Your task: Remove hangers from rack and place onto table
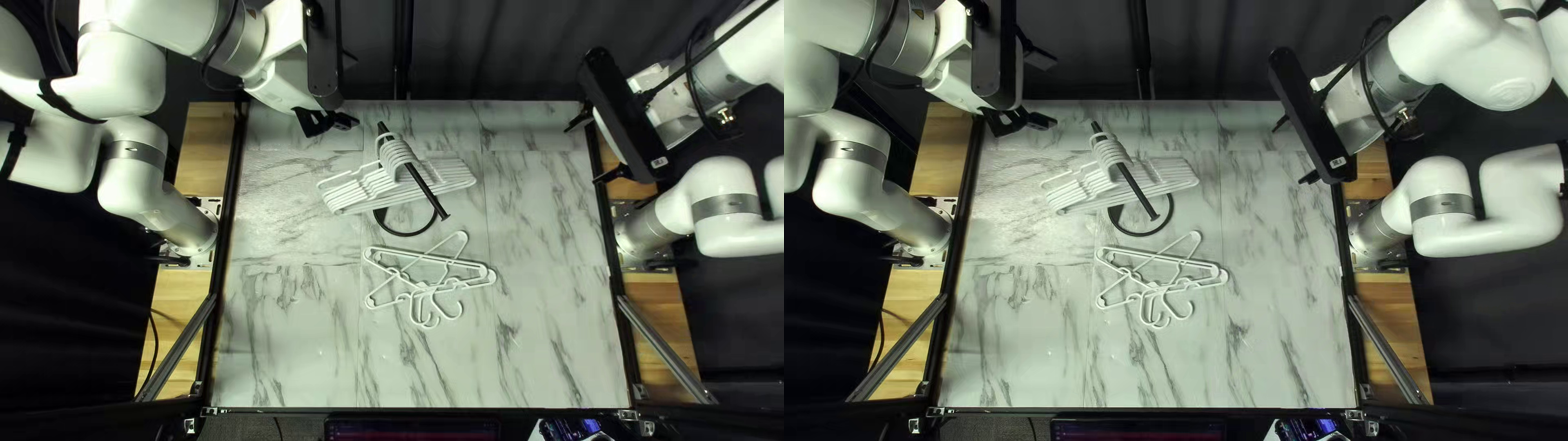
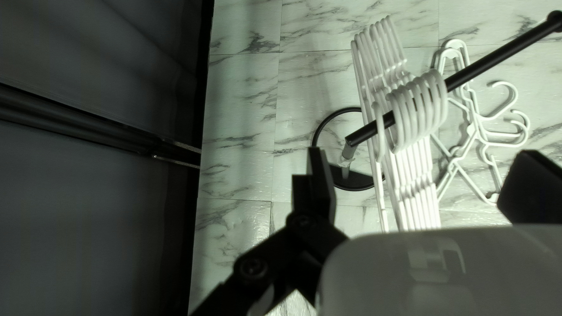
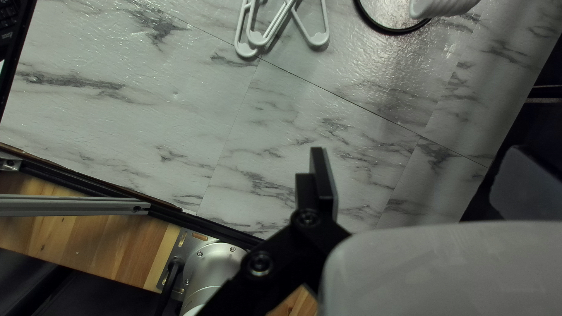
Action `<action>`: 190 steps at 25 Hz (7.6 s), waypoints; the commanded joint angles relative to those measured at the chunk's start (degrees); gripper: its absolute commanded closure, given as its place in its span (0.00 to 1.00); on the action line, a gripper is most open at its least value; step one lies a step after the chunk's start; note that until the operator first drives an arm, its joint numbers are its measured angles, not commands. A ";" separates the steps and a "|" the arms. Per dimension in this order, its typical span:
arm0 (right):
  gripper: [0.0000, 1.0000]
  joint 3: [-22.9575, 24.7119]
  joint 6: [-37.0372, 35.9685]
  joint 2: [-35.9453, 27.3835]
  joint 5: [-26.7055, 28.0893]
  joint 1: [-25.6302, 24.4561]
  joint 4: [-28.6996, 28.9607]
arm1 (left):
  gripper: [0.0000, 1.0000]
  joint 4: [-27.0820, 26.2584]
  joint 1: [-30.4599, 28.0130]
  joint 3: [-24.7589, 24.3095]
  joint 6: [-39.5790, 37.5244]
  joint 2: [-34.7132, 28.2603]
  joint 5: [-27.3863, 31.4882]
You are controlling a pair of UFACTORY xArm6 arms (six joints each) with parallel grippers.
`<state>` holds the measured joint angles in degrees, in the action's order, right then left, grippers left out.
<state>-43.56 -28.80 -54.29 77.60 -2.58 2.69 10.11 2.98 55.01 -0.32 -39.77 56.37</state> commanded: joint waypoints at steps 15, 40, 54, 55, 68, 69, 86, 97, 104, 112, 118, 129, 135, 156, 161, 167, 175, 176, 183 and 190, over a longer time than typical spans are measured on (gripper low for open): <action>0.00 0.00 0.00 0.00 0.00 0.00 0.00 | 0.00 0.00 0.00 0.00 0.00 0.00 0.00; 0.00 0.00 0.00 0.00 0.00 0.00 0.00 | 0.00 0.00 0.00 0.00 0.00 0.00 0.00; 0.00 0.00 0.00 0.00 0.00 0.00 0.00 | 0.00 8.82 -15.15 -2.37 -24.19 -1.41 9.30; 0.00 0.00 0.00 0.00 0.00 0.00 0.00 | 0.00 8.91 -15.90 -2.56 -25.55 -1.16 9.54; 0.00 0.00 0.00 0.00 0.00 0.00 0.00 | 0.00 11.67 -28.16 -6.44 -53.24 5.66 7.23; 0.00 0.00 0.00 0.00 0.00 0.00 0.00 | 0.00 11.67 -28.16 -6.44 -53.24 5.66 7.23; 0.00 0.00 0.00 0.00 0.00 0.00 0.00 | 0.00 7.98 -25.95 -1.61 -59.02 10.75 13.65; 0.00 0.00 0.00 0.00 0.00 0.00 0.00 | 0.00 7.81 -22.64 -7.15 -52.36 13.38 4.75; 0.00 0.00 0.00 0.00 0.00 0.00 0.00 | 0.00 5.54 -20.71 -10.42 -49.61 14.19 -1.75; 0.00 0.00 0.00 0.00 0.00 0.00 0.00 | 0.00 3.37 -19.28 -11.68 -47.58 17.22 -7.19; 0.00 0.00 0.00 0.00 0.00 0.00 0.00 | 0.00 2.56 -18.58 -12.42 -46.55 16.97 -7.80; 0.00 0.00 0.00 0.00 0.00 0.00 0.00 | 0.00 1.95 -17.43 -14.87 -45.00 15.54 -9.47; 0.00 0.00 0.00 0.00 0.00 0.00 0.00 | 0.00 1.41 -16.84 -16.09 -43.81 14.98 -10.90; 0.00 0.00 0.00 0.00 0.00 0.00 0.00 | 0.00 0.48 -16.11 -17.55 -42.26 14.11 -12.26; 0.00 0.00 0.00 0.00 0.00 0.00 0.00 | 0.00 0.86 -16.43 -16.89 -42.63 14.31 -11.67; 0.00 0.00 0.00 0.00 0.00 0.00 0.00 | 0.00 1.53 -17.66 -15.78 -43.80 14.60 -10.82; 0.00 0.00 0.00 0.00 0.00 0.00 0.00 | 0.00 1.12 -16.94 -16.21 -42.90 14.77 -11.54; 0.00 0.00 0.00 0.00 0.00 0.00 0.00 | 0.00 0.95 -16.77 -16.32 -42.68 14.78 -11.66; 0.00 0.00 0.00 0.00 0.00 0.00 0.00 | 0.00 0.41 -16.26 -16.62 -42.01 14.86 -12.05; 0.00 0.00 0.00 0.00 0.00 0.00 0.00 | 0.00 0.02 -16.15 -16.79 -41.64 15.03 -12.52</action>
<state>-43.56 -28.80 -54.29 77.60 -2.58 2.69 10.23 -13.23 38.19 -42.09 -24.79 43.93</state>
